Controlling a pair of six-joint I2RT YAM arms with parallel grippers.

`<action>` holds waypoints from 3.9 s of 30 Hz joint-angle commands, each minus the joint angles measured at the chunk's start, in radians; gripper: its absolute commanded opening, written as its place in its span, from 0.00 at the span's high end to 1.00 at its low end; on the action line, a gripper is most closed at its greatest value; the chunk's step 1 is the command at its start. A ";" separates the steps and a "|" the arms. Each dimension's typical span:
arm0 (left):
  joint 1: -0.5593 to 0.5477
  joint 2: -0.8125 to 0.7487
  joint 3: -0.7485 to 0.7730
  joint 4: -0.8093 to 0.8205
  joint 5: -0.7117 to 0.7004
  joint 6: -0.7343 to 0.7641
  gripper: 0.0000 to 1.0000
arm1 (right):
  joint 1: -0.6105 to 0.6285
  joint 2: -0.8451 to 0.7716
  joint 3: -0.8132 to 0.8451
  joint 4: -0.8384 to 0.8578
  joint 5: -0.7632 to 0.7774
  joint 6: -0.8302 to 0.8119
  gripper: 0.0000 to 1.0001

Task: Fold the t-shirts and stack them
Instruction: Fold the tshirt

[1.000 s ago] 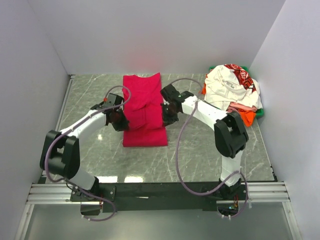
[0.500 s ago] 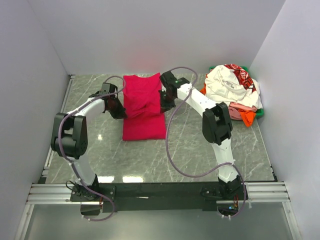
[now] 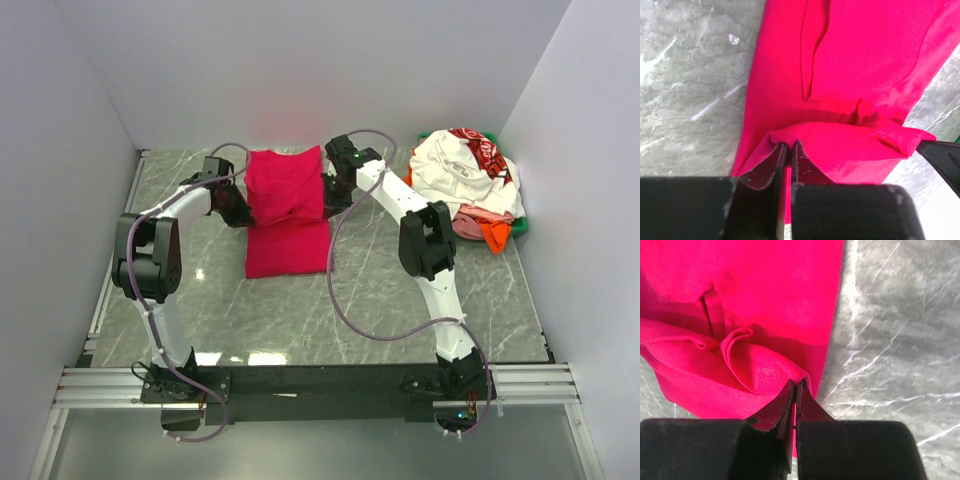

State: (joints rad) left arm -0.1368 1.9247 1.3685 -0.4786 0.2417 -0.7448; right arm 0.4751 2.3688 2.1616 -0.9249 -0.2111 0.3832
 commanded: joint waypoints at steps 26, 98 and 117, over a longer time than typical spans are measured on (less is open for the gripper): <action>0.005 -0.168 -0.190 0.066 -0.052 0.012 0.35 | -0.053 -0.287 -0.416 0.213 -0.160 -0.053 0.43; -0.023 -0.402 -0.559 0.110 -0.005 0.116 0.46 | 0.109 -0.359 -0.784 0.327 -0.136 0.056 0.96; -0.076 -0.313 -0.529 0.066 -0.065 0.110 0.68 | 0.109 -0.373 -0.798 0.330 -0.137 0.054 0.96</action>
State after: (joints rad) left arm -0.1967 1.5806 0.8284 -0.4011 0.2050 -0.6441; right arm 0.5762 2.0033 1.3720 -0.6090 -0.3412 0.4374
